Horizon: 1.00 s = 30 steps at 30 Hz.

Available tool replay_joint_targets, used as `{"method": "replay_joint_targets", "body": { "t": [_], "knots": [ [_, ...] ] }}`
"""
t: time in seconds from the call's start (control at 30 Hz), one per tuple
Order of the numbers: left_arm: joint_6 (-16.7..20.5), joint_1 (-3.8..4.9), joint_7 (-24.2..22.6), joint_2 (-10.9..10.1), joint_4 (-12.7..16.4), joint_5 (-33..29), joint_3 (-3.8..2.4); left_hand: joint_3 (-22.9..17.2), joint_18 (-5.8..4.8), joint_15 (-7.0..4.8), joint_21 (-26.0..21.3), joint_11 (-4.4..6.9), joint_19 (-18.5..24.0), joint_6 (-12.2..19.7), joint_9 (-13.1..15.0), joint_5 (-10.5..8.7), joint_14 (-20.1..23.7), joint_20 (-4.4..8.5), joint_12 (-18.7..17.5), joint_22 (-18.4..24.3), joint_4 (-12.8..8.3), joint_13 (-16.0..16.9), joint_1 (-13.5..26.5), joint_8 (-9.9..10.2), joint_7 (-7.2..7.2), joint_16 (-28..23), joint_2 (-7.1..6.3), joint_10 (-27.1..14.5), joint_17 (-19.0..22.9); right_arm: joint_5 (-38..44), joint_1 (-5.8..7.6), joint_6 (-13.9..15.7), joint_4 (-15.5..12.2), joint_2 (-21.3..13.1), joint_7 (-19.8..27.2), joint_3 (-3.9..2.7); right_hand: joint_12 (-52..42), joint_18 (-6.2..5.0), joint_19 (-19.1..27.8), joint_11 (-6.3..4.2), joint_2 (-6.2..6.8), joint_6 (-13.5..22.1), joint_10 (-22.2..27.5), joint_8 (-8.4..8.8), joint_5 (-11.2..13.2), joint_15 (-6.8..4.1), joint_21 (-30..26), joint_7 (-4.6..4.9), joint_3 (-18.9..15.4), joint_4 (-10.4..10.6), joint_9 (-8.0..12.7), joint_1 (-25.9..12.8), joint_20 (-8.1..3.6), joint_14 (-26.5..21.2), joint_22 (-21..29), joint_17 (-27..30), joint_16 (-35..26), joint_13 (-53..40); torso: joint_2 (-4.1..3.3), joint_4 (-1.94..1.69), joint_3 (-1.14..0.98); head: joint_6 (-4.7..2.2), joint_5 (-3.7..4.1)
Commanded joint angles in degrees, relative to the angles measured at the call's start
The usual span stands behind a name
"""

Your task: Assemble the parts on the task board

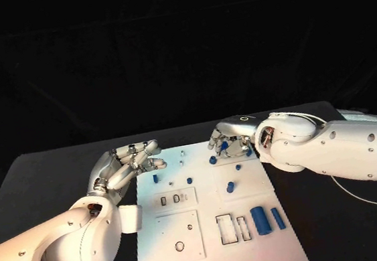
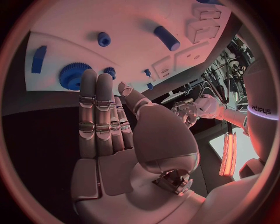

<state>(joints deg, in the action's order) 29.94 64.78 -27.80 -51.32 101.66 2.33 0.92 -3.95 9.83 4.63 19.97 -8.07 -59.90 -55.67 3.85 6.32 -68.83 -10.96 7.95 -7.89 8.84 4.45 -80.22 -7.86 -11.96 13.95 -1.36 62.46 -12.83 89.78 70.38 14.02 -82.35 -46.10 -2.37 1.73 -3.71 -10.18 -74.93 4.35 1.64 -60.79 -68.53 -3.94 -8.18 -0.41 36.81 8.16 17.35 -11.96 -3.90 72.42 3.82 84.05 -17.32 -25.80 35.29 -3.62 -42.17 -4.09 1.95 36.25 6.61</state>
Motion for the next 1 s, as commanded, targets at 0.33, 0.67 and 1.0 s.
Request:
{"method": "replay_joint_targets", "body": {
  "t": [0.33, 0.67, 1.0],
  "knots": [
    [-1.6, 0.09, 0.3, 0.0, 0.3, -0.3, -0.08, 0.2, 0.6, 0.26, 0.2, -0.39, -0.4, 0.1, -0.1, -0.31, -0.1, 0.03, -0.3, 0.1, 0.0, -0.1, 0.1, 0.3, -0.21, 0.3, -0.2, 0.0, -0.1, 6.7, 0.15, -5.6, -0.2, 0.7, -3.5, -0.1, 0.2, 0.72, 0.4, 0.07, 1.94, 0.1, 0.9, 0.21, 0.5, 0.09, 11.0, -0.49, 2.1, 2.6, -0.1, 0.3, 0.5, 1.7, -10.7, -14.6, 14.9, 0.0, -0.9, -0.65, 0.18, 0.21, 0.45],
    [-1.8, 0.1, 0.5, -0.1, 0.4, -0.5, -0.09, 0.3, 0.6, 0.28, 0.2, -0.41, -0.4, 0.2, -0.1, -0.31, 0.0, 0.02, -0.3, 0.1, 0.0, -0.1, 0.2, 0.4, -0.24, 0.3, -0.2, 0.0, -0.2, 7.7, 0.18, -6.4, 1.1, 1.8, -4.2, -0.1, 0.1, 1.04, 0.4, 0.12, 2.02, -0.1, 1.0, 0.18, 0.5, 0.1, 14.2, -0.45, 2.9, 3.6, -0.1, 0.5, 0.62, 1.6, -14.1, -17.8, 18.0, 0.0, -0.98, -0.84, 0.23, 0.35, 0.54],
    [-2.0, 0.15, 0.8, -0.3, 0.5, -0.5, -0.09, 0.3, 0.59, 0.3, 0.2, -0.46, -0.4, 0.3, -0.1, -0.31, 0.0, 0.0, -0.5, 0.1, 0.0, -0.1, 0.3, 0.5, -0.29, 0.3, -0.18, -0.1, -0.3, 7.9, 0.18, -7.4, 2.5, 3.0, -4.3, -0.1, 0.1, 1.9, -0.7, 0.04, 1.81, -1.0, 0.4, 0.04, 0.7, 0.06, 20.1, -0.49, 4.2, 5.1, -0.2, 0.5, 0.69, 2.1, -21.1, -23.3, 23.3, -0.1, -1.06, -0.92, 0.25, 0.78, 0.38]
  ]
}}
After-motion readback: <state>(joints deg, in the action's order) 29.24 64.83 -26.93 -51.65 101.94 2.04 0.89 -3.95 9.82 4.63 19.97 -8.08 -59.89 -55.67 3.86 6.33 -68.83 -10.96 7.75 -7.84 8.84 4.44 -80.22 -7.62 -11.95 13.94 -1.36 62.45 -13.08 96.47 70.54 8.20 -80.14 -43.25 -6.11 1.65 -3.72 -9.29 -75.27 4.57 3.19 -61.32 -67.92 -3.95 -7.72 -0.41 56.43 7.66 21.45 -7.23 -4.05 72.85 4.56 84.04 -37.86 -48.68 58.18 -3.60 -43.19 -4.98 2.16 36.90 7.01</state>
